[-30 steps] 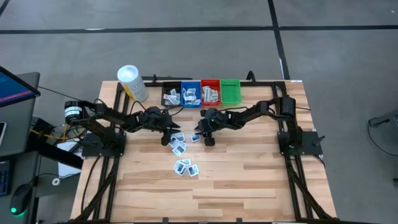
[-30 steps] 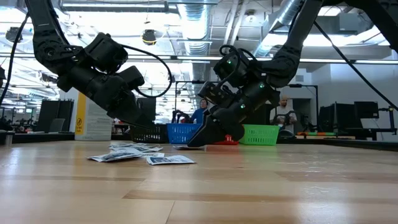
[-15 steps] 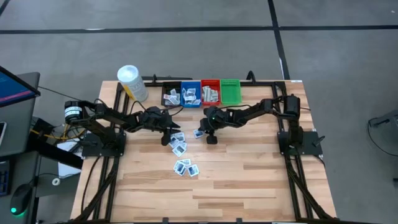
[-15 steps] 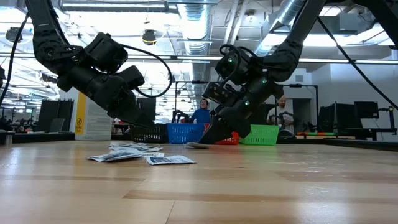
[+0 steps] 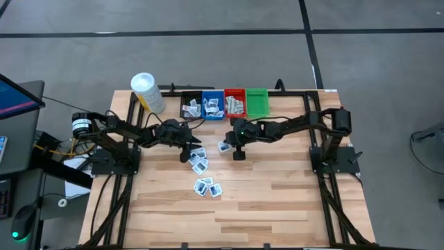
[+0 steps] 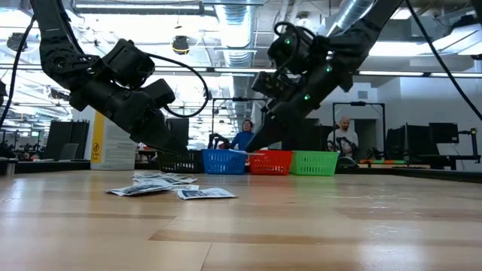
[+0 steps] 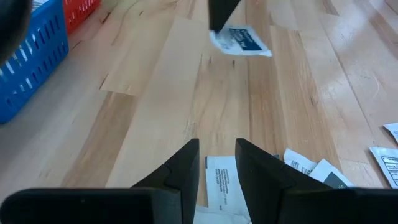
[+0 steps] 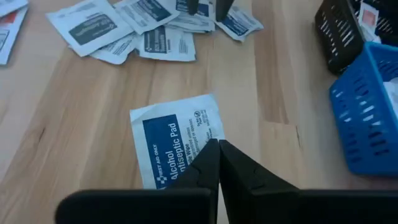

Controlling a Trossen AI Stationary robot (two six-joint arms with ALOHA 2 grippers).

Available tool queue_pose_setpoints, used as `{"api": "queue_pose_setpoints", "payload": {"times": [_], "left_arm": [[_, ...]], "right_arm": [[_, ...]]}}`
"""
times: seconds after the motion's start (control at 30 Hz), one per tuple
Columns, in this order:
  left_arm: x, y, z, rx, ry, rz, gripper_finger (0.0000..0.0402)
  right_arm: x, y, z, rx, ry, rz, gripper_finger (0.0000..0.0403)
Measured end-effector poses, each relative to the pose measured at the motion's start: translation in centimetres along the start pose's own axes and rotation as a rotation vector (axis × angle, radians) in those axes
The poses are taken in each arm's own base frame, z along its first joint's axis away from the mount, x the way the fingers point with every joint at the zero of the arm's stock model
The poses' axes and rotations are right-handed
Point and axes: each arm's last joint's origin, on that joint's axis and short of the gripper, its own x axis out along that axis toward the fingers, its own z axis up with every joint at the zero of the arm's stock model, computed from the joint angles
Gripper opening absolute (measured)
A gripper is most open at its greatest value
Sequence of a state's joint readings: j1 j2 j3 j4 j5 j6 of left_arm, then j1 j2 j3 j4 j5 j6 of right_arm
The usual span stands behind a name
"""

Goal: Pick & Place First Aid Supplies
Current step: Put the blue alcohol pad into the green bin

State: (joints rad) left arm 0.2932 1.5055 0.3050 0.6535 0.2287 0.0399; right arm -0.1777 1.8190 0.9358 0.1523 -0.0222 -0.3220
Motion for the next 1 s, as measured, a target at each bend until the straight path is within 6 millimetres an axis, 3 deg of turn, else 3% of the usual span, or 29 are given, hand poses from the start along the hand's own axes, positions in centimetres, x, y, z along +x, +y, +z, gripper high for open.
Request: {"api": "queue_pose_setpoints", "payload": {"times": [0.2,0.33,0.6,0.83,1.0], "left_arm": [[0.0,0.0,0.0,0.0,-0.001,0.0,0.0104],[0.0,0.0,0.0,-0.001,-0.001,0.0,0.0104],[0.0,0.0,0.0,-0.022,-0.002,0.0,0.0104],[-0.2,0.0,0.4,-0.008,-0.026,0.005,0.0104],[-1.5,0.2,2.0,0.106,-0.116,0.092,0.0104]], "right_arm": [[-1.6,0.7,1.2,-0.072,0.011,-0.096,0.0],[-2.9,-0.3,1.3,-0.081,0.062,-0.193,0.0],[-6.7,-5.8,0.4,0.039,0.142,-0.424,0.0],[-9.1,-11.7,-2.9,0.252,0.219,-0.565,0.0],[-9.9,-14.3,-5.5,0.349,0.273,-0.591,0.0]]}}
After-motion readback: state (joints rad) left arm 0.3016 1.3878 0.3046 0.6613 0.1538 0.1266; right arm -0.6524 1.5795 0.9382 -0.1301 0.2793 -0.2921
